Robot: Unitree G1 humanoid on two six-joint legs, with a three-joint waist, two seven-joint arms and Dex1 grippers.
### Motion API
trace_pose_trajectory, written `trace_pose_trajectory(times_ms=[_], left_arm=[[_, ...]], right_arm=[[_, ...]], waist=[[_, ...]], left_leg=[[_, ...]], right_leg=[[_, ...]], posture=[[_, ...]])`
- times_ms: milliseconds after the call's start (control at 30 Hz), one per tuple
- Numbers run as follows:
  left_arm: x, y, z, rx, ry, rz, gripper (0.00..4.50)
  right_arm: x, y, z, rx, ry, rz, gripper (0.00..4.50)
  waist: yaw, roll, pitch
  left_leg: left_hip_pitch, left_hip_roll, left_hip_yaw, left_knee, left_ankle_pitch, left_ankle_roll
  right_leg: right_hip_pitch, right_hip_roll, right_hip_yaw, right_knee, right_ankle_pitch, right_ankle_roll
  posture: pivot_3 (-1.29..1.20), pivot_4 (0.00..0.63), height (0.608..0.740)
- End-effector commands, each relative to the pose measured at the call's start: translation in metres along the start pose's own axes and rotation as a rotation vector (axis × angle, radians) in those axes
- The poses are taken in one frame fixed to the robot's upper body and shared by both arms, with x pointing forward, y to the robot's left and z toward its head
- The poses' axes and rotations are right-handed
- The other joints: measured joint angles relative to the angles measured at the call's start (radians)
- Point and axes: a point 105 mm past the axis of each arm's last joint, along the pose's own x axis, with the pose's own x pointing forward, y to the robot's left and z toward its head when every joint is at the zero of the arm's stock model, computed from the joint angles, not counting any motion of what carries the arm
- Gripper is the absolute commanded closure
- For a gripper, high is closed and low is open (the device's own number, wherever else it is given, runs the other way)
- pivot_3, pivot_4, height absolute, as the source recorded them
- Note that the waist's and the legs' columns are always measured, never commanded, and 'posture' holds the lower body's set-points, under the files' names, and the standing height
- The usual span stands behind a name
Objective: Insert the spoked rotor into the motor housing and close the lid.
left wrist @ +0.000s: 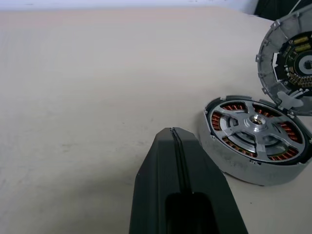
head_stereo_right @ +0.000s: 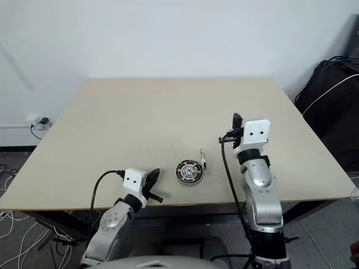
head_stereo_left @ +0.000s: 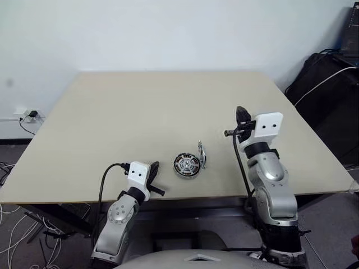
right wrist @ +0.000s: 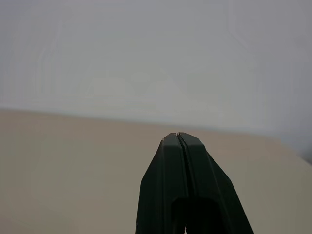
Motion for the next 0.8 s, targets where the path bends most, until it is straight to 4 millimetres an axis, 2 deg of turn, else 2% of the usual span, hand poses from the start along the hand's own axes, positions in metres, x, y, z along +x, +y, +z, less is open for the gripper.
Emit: trace_pose_trajectory(times_ms=[33,133,267,333,533,633,800], left_arm=[[0.002,-0.001,0.008,-0.004,-0.043,-0.008,4.50],[0.001,-0.003,0.008,0.001,-0.040,-0.013,4.50],[0.000,-0.003,0.006,0.004,-0.036,-0.015,4.50],[-0.001,-0.004,0.006,0.006,-0.034,-0.016,4.50],[-0.001,-0.004,0.006,0.012,-0.033,-0.020,4.50],[-0.001,-0.004,0.006,0.013,-0.033,-0.023,4.50],[-0.002,-0.005,0.005,0.011,-0.030,-0.029,4.50]], right_arm=[[-0.005,-0.012,-0.026,-0.109,0.140,0.005,4.47],[-0.015,-0.014,-0.057,-0.193,0.294,0.045,4.47],[-0.039,-0.001,-0.099,-0.215,0.540,0.176,4.47],[-0.046,0.007,-0.106,-0.202,0.584,0.232,4.47],[-0.046,0.035,-0.093,-0.096,0.530,0.369,4.47],[-0.042,0.042,-0.082,-0.048,0.466,0.401,4.47],[-0.046,0.067,-0.059,0.074,0.363,0.531,4.47]], waist=[[0.000,-0.001,0.000],[0.001,-0.001,0.000],[-0.002,0.000,-0.001],[-0.002,0.000,-0.001],[0.001,0.000,0.000],[0.002,-0.001,0.000],[0.003,-0.001,0.000]], left_leg=[[0.000,0.000,0.000,0.000,0.000,0.000],[0.001,0.000,0.000,0.000,0.000,0.000],[0.001,0.000,0.000,0.000,0.000,0.000],[0.002,0.000,0.000,0.000,0.000,0.000],[0.002,0.000,0.000,0.000,0.000,0.000],[0.002,0.000,0.000,0.000,0.000,0.000],[0.002,0.000,0.000,0.000,0.000,0.000]], right_leg=[[0.000,0.000,0.000,0.000,0.000,0.000],[0.001,0.000,0.000,0.000,0.000,-0.001],[0.001,0.000,0.000,0.000,0.000,-0.002],[0.001,0.000,0.000,0.000,-0.001,0.000],[0.002,0.000,0.000,0.000,-0.001,0.001],[0.002,0.000,0.000,0.000,-0.001,0.001],[0.002,0.000,0.000,0.000,-0.001,0.001]], posture=[[0.00,0.000,0.740],[0.00,0.000,0.740],[0.00,0.000,0.740],[0.00,0.000,0.740],[0.00,0.000,0.740],[0.00,0.000,0.740],[0.00,0.000,0.740]])
